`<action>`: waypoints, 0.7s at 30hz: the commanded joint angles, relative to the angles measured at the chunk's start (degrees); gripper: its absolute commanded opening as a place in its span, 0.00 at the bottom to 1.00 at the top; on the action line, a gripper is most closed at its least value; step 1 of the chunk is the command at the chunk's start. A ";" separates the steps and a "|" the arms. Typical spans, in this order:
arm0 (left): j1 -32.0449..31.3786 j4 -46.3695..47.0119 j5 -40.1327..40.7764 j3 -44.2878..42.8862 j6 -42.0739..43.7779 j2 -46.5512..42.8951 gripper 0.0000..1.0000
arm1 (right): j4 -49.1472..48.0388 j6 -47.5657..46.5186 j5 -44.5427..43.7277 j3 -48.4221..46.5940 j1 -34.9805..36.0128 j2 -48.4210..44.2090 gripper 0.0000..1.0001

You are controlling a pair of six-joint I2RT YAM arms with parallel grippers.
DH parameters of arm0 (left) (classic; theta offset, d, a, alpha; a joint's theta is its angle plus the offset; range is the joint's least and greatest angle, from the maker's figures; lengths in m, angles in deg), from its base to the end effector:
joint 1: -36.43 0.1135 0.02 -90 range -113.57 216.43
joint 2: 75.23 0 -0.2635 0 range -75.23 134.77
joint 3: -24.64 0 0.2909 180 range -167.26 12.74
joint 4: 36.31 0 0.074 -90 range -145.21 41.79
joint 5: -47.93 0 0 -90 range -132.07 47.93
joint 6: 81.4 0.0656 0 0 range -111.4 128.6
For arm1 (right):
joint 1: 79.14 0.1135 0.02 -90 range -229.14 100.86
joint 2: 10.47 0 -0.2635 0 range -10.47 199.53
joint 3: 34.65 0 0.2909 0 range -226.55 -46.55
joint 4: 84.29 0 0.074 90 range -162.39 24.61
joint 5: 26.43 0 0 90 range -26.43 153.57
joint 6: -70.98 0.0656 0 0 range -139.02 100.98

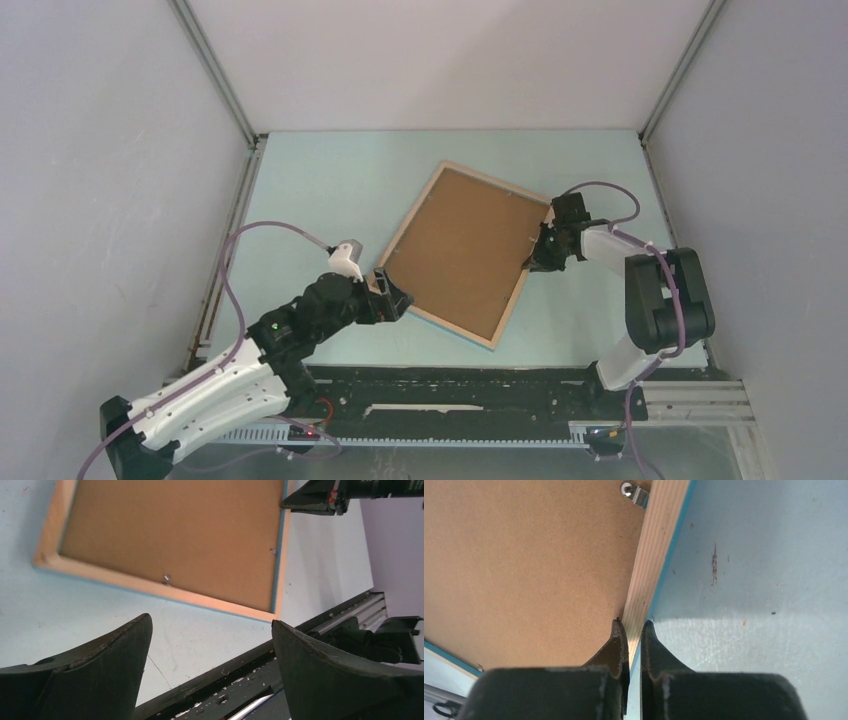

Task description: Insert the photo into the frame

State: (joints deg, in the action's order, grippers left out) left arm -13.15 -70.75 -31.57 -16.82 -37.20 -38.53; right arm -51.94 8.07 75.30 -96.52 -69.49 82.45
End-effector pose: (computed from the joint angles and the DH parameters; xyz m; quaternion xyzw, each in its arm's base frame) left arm 0.1511 -0.1589 0.2265 -0.0176 0.8620 -0.3167 0.3953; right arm 0.3374 0.0709 0.1030 0.1235 0.9605 0.1665 0.1858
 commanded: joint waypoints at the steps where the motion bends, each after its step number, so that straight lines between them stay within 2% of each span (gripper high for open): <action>1: 0.24 1.06 2.56 1.22 2.35 1.28 0.96 | 1.94 -12.60 7.61 -5.37 -0.99 2.33 0.00; 9: 0.21 1.78 0.48 -0.41 3.43 4.09 0.96 | 3.63 -16.64 12.08 -16.12 -3.48 12.84 0.00; 15: 0.33 1.18 2.62 -0.15 5.13 4.55 0.96 | 4.58 -15.02 10.93 -17.87 -4.44 14.10 0.00; 18: 0.36 1.80 5.03 0.13 5.69 5.35 0.96 | 6.58 -12.54 10.26 -18.08 -4.26 14.31 0.18; 21: 0.38 1.82 6.15 -0.20 6.61 6.33 0.97 | 8.95 -11.61 8.30 -18.16 -3.11 13.46 0.24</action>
State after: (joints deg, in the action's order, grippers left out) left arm -13.07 -70.21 -28.99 -16.82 -33.18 -33.08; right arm -46.15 -4.59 85.05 -112.74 -73.40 96.35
